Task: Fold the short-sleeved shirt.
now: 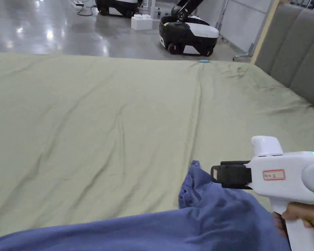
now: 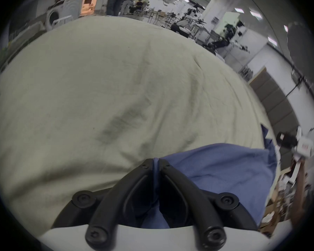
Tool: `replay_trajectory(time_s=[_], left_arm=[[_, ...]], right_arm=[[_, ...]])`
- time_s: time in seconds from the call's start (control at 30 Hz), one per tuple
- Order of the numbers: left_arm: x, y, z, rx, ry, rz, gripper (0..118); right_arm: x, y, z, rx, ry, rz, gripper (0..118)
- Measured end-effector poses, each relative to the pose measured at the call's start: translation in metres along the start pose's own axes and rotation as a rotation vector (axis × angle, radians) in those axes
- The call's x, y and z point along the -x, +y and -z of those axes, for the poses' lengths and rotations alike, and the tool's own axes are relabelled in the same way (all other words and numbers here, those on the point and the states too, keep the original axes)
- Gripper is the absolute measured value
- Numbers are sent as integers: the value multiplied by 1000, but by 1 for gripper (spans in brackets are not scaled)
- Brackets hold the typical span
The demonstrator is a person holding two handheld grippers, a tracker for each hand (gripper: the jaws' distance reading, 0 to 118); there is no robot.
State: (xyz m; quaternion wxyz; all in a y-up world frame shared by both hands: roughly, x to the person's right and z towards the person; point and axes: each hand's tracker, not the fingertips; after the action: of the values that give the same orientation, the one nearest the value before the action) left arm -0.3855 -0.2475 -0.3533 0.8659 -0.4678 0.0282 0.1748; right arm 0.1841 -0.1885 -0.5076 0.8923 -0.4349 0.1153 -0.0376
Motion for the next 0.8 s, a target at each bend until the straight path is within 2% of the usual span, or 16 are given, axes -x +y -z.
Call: replay_trajectory(time_s=[0.07, 0.13, 0.17, 0.27, 0.33, 0.37, 0.4, 0.43, 0.47, 0.5, 0.6, 0.63, 0.7, 0.73, 0.8], left_arm=[[-10, 6, 2, 20, 47, 63, 6], [-17, 8, 2, 37, 70, 114, 6], [-17, 9, 3, 38, 70, 120, 6], [-15, 10, 3, 40, 65, 111, 6], [-12, 11, 4, 36, 60, 92, 6], [-12, 10, 3, 35, 61, 87, 6], [-13, 10, 3, 35, 65, 86, 6], [-15, 9, 3, 28, 74, 87, 6], [-17, 8, 2, 17, 85, 97, 6], [-19, 7, 1, 8, 93, 112, 6], [-20, 13, -7, -2, 62, 88, 6], [-18, 16, -10, 0, -18, 45, 6], [-16, 24, -18, -3, -115, -55, 6], [-18, 30, -24, -17, -140, -67, 6], [-25, 43, -43, -87, -161, -14, 6]], right_arm=[[-5, 6, 21, 83, 21, 41, 76], [-6, 12, 40, 159, -34, 68, 76], [-7, 15, 48, 178, -48, 53, 76], [1, 25, 66, 193, -104, -98, 76], [8, 25, 79, 293, -89, -210, 75], [14, 21, 84, 339, -135, -249, 73], [22, 21, 79, 287, -169, -263, 65], [29, 25, 75, 316, -161, -256, 28], [34, 27, 69, 341, -126, -221, 5], [39, 25, 67, 347, -100, -194, 5], [40, 13, 56, 314, -123, -237, 5], [37, 12, 47, 274, -112, -217, 5], [28, 12, 26, 212, -50, -109, 5], [24, 14, 9, 177, -32, -65, 5], [17, 19, -23, 91, -25, -27, 5]])
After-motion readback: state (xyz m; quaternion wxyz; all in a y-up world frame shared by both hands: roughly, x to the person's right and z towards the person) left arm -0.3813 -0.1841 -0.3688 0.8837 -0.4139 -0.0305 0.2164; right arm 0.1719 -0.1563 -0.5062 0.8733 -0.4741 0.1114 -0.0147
